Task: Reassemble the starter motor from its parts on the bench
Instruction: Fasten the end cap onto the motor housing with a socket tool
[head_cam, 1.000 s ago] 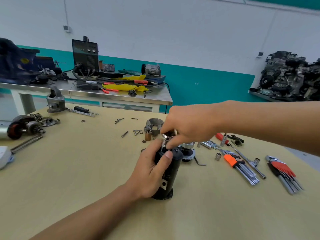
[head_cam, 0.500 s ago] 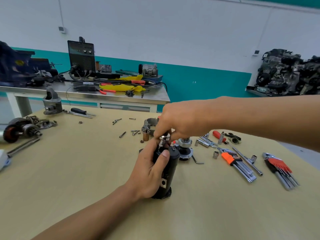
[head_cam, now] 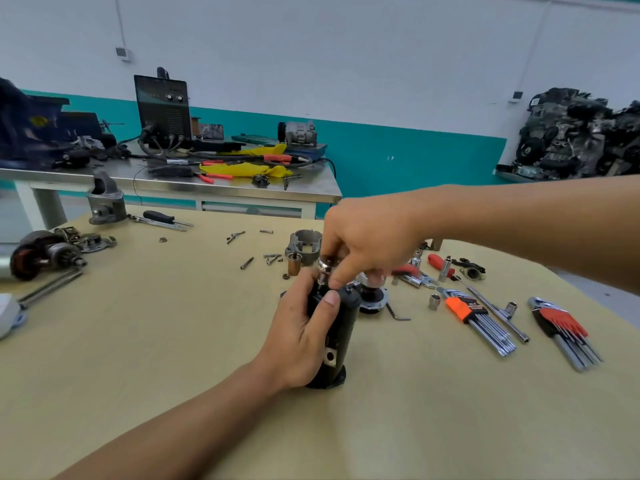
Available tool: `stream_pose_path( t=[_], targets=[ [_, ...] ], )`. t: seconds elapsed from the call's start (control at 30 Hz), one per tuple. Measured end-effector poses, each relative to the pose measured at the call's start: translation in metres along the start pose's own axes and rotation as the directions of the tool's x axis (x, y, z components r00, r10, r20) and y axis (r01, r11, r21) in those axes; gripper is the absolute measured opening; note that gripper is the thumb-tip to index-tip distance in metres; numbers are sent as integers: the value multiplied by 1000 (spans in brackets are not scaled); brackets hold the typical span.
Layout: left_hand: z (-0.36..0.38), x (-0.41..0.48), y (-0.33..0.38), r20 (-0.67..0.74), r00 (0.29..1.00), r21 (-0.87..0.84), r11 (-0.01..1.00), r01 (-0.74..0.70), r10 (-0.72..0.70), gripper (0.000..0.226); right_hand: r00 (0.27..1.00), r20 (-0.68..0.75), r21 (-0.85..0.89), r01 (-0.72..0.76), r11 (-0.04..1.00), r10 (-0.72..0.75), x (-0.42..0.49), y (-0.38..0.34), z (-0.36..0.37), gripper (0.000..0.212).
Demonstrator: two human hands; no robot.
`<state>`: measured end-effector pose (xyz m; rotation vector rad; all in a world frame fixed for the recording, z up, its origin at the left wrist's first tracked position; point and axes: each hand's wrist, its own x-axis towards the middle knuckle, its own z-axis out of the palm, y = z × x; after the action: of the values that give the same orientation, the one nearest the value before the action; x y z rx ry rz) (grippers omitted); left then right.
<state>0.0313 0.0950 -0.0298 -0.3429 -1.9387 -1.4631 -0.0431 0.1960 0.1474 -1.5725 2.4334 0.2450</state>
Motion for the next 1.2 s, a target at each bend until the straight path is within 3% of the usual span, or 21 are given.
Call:
stream_pose_path(
  t=[0.07, 0.13, 0.23, 0.33, 0.4, 0.47, 0.57, 0.63, 0.7, 0.77, 0.87, 0.93, 1.03, 1.13, 1.2],
  targets=[
    [0, 0, 1, 11, 1000, -7, 1000, 0, 0, 18, 977, -38, -352, 185, 917, -212, -1, 1, -4, 18],
    [0, 1, 0, 16, 1000, -13, 1000, -7, 7, 24, 944, -20, -530, 269, 804, -328, 1, 4, -2, 24],
    [-1, 2, 0, 23, 1000, -15, 1000, 7, -7, 23, 975, -63, -340, 182, 923, -215, 2, 3, 0, 12],
    [0, 0, -2, 32, 999, -8, 1000, -8, 8, 23, 990, 118, 18, -79, 997, 76, 3, 4, -2, 30],
    [1, -1, -3, 23, 1000, -5, 1000, -20, 20, 23, 974, 190, 177, -157, 972, 122, 1, 3, -4, 34],
    [0, 0, -2, 9, 1000, 1, 1000, -14, 14, 21, 979, 164, 174, -147, 974, 119, 1, 1, -3, 34],
    [-1, 1, 0, -8, 1000, -26, 1000, -5, 5, 18, 999, 7, -145, 44, 988, -43, 2, 2, -2, 20],
    [-1, 2, -1, -16, 1000, -47, 999, 6, -7, 25, 972, -57, -387, 191, 902, -230, 0, 2, -2, 11],
    [-1, 2, -2, -9, 1000, -54, 999, 5, -5, 29, 951, -54, -468, 245, 849, -304, -1, 4, -1, 11],
    [0, 2, -2, 0, 1000, -42, 999, -1, 1, 23, 972, -60, -373, 189, 908, -227, -1, 1, -1, 11],
    [1, 1, -2, 5, 999, -3, 999, -36, 36, 18, 993, 110, -88, -25, 996, 35, 1, 0, -6, 32],
    [2, 0, -2, 3, 998, 16, 998, -55, 55, 14, 986, 152, 5, -68, 998, 67, 0, -1, -8, 38],
    [1, 1, -1, -4, 998, 7, 998, -59, 59, 13, 998, 60, -189, 44, 981, -33, -1, -4, -6, 31],
    [-1, 2, -1, -24, 998, -18, 999, -50, 49, 18, 978, -22, -541, 161, 826, -206, -4, -6, -3, 18],
    [-2, 2, -2, -33, 998, -25, 998, -58, 57, 19, 961, -27, -633, 196, 749, -274, -6, -2, -1, 21]
  ],
)
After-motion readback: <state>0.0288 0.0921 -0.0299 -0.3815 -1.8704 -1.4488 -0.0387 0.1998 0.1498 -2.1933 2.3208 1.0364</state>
